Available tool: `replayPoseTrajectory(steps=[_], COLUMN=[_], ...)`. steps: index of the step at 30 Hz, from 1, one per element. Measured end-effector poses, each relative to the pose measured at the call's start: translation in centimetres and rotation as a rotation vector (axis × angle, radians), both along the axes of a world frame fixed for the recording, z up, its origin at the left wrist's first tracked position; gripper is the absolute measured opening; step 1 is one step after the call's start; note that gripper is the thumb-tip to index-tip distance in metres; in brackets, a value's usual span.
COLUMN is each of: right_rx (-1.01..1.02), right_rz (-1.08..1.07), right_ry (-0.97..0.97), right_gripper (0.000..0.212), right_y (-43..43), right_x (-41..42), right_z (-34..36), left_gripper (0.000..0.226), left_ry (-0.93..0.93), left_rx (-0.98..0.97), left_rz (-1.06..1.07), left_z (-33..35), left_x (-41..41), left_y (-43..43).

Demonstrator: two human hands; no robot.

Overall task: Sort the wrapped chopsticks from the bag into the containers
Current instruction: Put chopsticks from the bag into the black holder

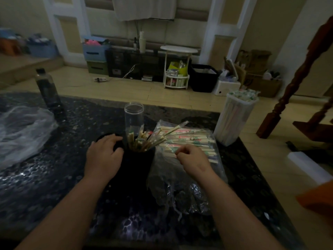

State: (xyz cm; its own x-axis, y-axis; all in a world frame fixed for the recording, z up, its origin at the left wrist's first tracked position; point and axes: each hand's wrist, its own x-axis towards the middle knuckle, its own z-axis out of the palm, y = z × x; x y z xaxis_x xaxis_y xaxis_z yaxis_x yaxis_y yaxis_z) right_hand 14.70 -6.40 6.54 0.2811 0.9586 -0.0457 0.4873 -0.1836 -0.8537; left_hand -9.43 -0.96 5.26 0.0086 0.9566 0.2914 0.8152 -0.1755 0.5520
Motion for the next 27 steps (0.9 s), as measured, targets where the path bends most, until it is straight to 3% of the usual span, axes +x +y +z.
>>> replayPoseTrajectory(steps=[6,10,14,17,21,27], right_rx=[-0.004,0.047,0.028,0.044,0.048,0.117], right_rz=[0.024,0.152,0.363,0.461,0.530,0.419], right_ry=[-0.072,-0.131,0.027,0.148,0.317,0.520], right_gripper=[0.010,0.011,0.031,0.045,0.062,0.074], right_y=[0.1,0.2,0.0,0.3,0.8,2.5], right_x=[0.1,-1.0,-3.7,-5.7,-7.4,-6.8], right_z=[-0.1,-0.2,-0.2,0.3,0.6,0.7], left_gripper=[0.042,0.028,0.027,0.046,0.085,0.100], left_ry=[0.336,0.281,0.264,0.251,0.354,0.400], left_rx=[-0.029,-0.018,0.047,0.125,0.073,0.071], left_rz=[0.094,0.147,0.155,0.109,-0.152,-0.191], left_z=[-0.3,-0.2,-0.4,-0.8,-1.4,-1.7], left_x=[0.3,0.0,0.0,0.0,0.0,0.5], left_y=[-0.1,0.0,-0.1,-0.2,-0.4,-0.2])
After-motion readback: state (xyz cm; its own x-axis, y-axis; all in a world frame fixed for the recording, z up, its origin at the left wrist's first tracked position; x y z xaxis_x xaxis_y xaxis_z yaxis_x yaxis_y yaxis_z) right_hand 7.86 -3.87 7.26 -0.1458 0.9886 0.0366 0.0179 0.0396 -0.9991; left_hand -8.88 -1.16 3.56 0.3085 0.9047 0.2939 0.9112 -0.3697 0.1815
